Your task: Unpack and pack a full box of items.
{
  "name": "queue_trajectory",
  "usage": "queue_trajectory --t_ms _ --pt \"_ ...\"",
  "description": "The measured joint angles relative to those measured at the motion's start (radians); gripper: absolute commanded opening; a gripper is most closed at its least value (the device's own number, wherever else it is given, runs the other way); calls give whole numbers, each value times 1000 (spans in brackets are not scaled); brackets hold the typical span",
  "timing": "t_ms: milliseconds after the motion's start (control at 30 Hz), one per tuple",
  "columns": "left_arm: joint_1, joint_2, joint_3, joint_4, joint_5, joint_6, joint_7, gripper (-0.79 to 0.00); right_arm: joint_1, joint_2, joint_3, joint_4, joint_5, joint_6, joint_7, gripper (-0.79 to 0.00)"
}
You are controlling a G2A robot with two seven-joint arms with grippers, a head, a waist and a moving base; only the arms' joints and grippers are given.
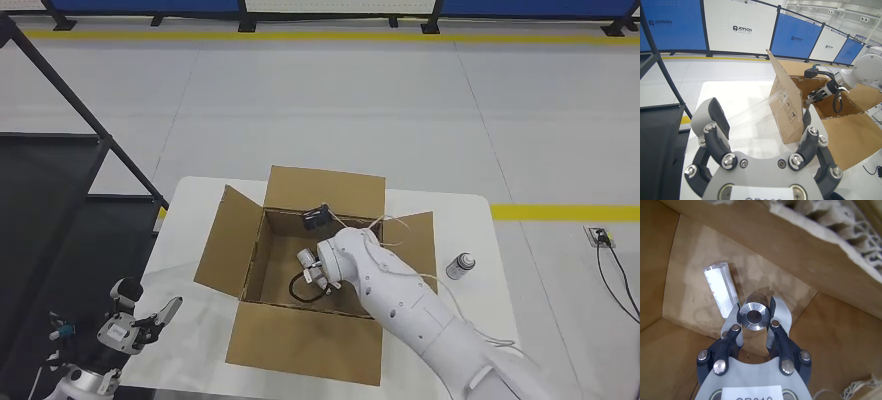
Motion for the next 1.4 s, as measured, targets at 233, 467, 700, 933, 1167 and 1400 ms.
queue_trajectory --t_ms 233,467,700,933,1167,1400 --pt "0 0 0 0 0 0 0 0 29 -48 -3 128 53 -27 -55 -419" --pt "0 0 0 0 0 0 0 0 32 -65 8 151 58 -39 -87 -182" --pt "0 0 0 0 0 0 0 0 -13 -37 55 13 10 -26 -113 -179" --pt "0 0 0 0 0 0 0 0 -267 97 272 -579 -255 52 -27 0" --pt "0 0 0 0 0 0 0 0 -750 209 749 -1316 -469 -43 7 0" --pt "0 0 0 0 0 0 0 0 -946 235 1140 -1353 -306 -177 -46 0"
